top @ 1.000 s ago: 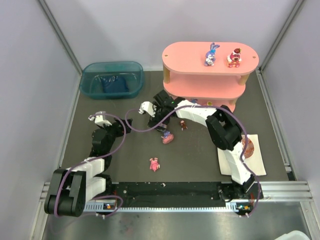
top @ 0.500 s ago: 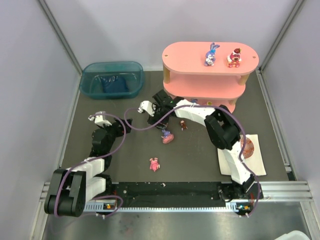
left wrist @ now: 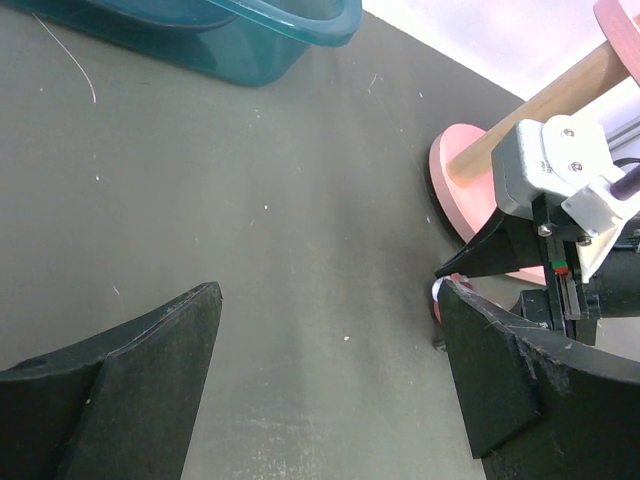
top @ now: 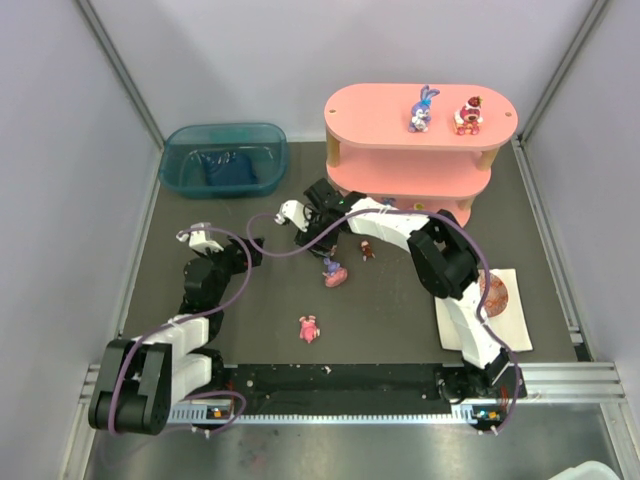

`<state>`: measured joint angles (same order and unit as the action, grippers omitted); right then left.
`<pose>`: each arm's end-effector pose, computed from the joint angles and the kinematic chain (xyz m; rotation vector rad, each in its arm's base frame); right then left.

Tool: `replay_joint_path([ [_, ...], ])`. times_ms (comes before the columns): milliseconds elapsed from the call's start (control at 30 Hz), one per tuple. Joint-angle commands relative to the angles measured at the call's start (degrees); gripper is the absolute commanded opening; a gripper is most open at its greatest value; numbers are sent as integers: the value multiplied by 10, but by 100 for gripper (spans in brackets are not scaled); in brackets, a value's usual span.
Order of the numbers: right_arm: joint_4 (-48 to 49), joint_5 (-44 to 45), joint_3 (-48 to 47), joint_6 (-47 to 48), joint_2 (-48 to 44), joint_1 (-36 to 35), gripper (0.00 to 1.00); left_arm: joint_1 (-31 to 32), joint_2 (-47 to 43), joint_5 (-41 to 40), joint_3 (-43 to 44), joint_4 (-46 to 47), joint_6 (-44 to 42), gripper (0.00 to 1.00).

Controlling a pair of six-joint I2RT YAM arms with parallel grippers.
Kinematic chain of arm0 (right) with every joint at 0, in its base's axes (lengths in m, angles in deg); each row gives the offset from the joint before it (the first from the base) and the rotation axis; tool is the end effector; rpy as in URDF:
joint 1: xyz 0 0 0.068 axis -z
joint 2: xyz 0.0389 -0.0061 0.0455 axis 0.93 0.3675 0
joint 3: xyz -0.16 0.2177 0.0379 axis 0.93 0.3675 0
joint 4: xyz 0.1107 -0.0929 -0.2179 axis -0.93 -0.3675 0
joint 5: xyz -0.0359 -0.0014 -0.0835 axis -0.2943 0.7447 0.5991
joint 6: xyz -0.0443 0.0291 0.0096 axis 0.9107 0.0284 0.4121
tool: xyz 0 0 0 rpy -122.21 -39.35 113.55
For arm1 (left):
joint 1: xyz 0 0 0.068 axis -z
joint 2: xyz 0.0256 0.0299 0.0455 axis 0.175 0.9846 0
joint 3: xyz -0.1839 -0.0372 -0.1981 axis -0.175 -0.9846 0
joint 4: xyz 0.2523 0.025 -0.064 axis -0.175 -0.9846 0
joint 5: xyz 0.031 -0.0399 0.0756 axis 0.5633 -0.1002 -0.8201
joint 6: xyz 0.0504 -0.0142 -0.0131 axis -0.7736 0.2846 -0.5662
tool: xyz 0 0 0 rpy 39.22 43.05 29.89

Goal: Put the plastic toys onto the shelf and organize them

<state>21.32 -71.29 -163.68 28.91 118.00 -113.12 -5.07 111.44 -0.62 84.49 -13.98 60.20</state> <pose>0.3328 0.3397 0.1711 -1.6827 2.0088 0.3584 0.1954 -0.0219 0.1692 -0.2959 1.6844 -0.5952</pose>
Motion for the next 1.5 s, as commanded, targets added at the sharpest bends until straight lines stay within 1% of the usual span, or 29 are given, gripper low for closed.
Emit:
replay_joint_path([
  [0, -6, 4, -33, -30, -10, -8, 0, 0, -17, -15, 8, 18, 6, 95],
  [100, -6, 11, -41, -59, -32, -15, 0, 0, -32, -37, 5, 4, 11, 95],
  [167, -6, 19, -49, -74, -44, -22, 0, 0, -50, -70, -2, -14, 16, 95],
  [233, -4, 44, -63, -98, -59, -35, 0, 0, -64, -110, -7, -26, 22, 95],
  [367, -4, 110, -95, -151, -80, -57, 0, 0, -102, -149, -21, -46, 26, 95],
  [433, -2, 139, -107, -184, -95, -65, 0, 0, -114, -161, -22, -54, 28, 95],
  [600, 0, 161, -119, -256, -134, -72, 0, 0, -118, -183, -21, -69, 35, 95],
  [667, 1, 178, -122, -269, -155, -80, 0, 0, -115, -183, -20, -70, 36, 95],
  [767, 1, 236, -129, -278, -178, -95, 0, 0, -112, -182, -18, -71, 37, 95],
  [800, 1, 283, -137, -283, -183, -106, 0, 0, -111, -181, -17, -71, 38, 95],
  [867, 1, 325, -150, -281, -202, -119, 0, 0, -110, -180, -17, -71, 38, 95],
  [900, 9, 366, -154, -277, -209, -133, 0, 0, -109, -180, -16, -71, 38, 95],
  [933, 17, 386, -155, -274, -216, -139, 0, 0, -109, -180, -16, -72, 38, 95],
  [1000, 54, 429, -149, -265, -246, -158, 0, 0, -108, -180, -16, -72, 38, 95],
  [1100, 116, 464, -127, -250, -287, -178, 0, 0, -109, -179, -15, -73, 37, 95],
  [1167, 142, 485, -128, -241, -301, -188, 0, -1, -109, -179, -15, -73, 37, 95],
  [1267, 188, 542, -141, -222, -312, -196, 0, -1, -108, -176, -14, -73, 37, 95],
  [1300, 202, 578, -146, -202, -312, -197, 0, 0, -108, -177, -14, -73, 37, 95],
  [1367, 265, 613, -144, -172, -309, -198, 0, 0, -107, -175, -14, -73, 39, 95],
  [1433, 329, 643, -129, -106, -307, -198, 0, 0, -106, -175, -14, -74, 38, 95],
  [1467, 417, 651, -109, -80, -307, -199, 0, 0, -105, -175, -14, -73, 39, 95],
])
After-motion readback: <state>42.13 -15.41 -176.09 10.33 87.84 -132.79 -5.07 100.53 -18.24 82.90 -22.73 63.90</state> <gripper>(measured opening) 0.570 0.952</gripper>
